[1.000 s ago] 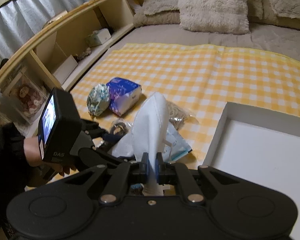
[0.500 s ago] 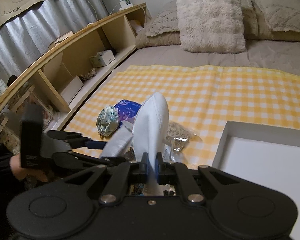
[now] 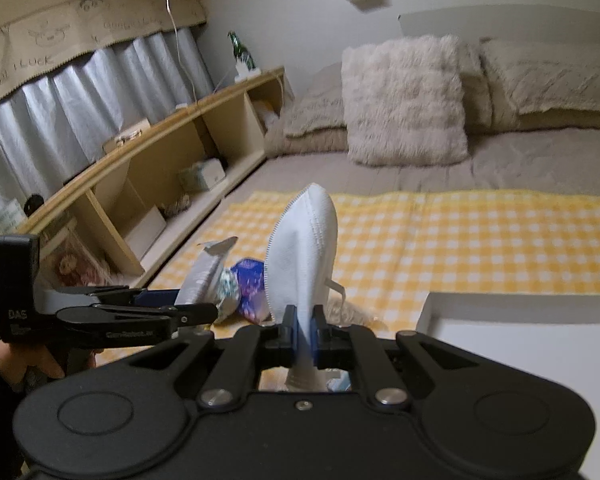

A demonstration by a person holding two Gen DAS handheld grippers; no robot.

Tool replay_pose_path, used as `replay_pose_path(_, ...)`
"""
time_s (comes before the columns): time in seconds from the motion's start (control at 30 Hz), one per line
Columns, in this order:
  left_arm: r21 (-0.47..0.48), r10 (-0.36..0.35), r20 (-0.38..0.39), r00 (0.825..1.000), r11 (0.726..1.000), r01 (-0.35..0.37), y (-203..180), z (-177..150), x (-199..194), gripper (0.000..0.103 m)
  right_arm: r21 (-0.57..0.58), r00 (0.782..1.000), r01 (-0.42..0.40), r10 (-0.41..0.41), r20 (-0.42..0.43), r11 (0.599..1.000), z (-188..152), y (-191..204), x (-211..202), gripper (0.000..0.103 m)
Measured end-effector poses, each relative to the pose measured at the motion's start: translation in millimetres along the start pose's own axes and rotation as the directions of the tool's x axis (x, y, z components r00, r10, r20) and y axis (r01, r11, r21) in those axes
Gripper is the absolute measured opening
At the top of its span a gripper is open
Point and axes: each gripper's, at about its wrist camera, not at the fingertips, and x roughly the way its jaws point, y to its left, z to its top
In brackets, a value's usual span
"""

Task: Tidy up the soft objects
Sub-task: 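Carry the white mask with the right gripper while the left gripper carries the grey packet toward the box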

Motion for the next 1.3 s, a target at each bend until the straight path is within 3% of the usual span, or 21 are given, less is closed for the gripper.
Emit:
replay_pose_path(0.33,-0.025,-0.071,0.030,0.997,0.997,0.072,-38.1,-0.3,-1.0,0.055,0.040,0.997,0.074,-0.075,0.034,0.996,-3.7,-30.1,-34.7,0.007)
replay_pose_path(0.73,-0.031,-0.167,-0.103,0.981,0.986,0.165,-104.1,-13.3,58.0,0.055,0.109,0.973,0.230,-0.228,-0.032,0.967,-23.5,-105.1,-70.4,0.007)
replay_pose_path(0.93,-0.050,-0.196,-0.168,0.966,0.980,0.190,-133.1,-23.1,88.8,0.055,0.132,0.944,0.325,-0.314,-0.098,0.936,-37.7,-144.9,-81.7,0.008)
replay_pose_path(1.17,-0.084,-0.226,-0.225,0.948,0.974,0.212,-151.0,-35.0,117.6,0.055,0.131,0.892,0.440,-0.416,-0.175,0.889,-52.0,-183.9,-92.1,0.008)
replay_pose_path(1.23,-0.111,-0.234,-0.235,0.944,0.971,0.213,-154.8,-38.0,125.4,0.055,0.134,0.885,0.449,-0.420,-0.199,0.883,-55.5,-191.2,-89.1,0.011)
replay_pose_path(1.3,-0.113,-0.220,-0.246,0.944,0.974,0.198,-159.2,-42.4,131.6,0.055,0.122,0.870,0.470,-0.436,-0.229,0.874,-59.4,-196.7,-83.9,0.026)
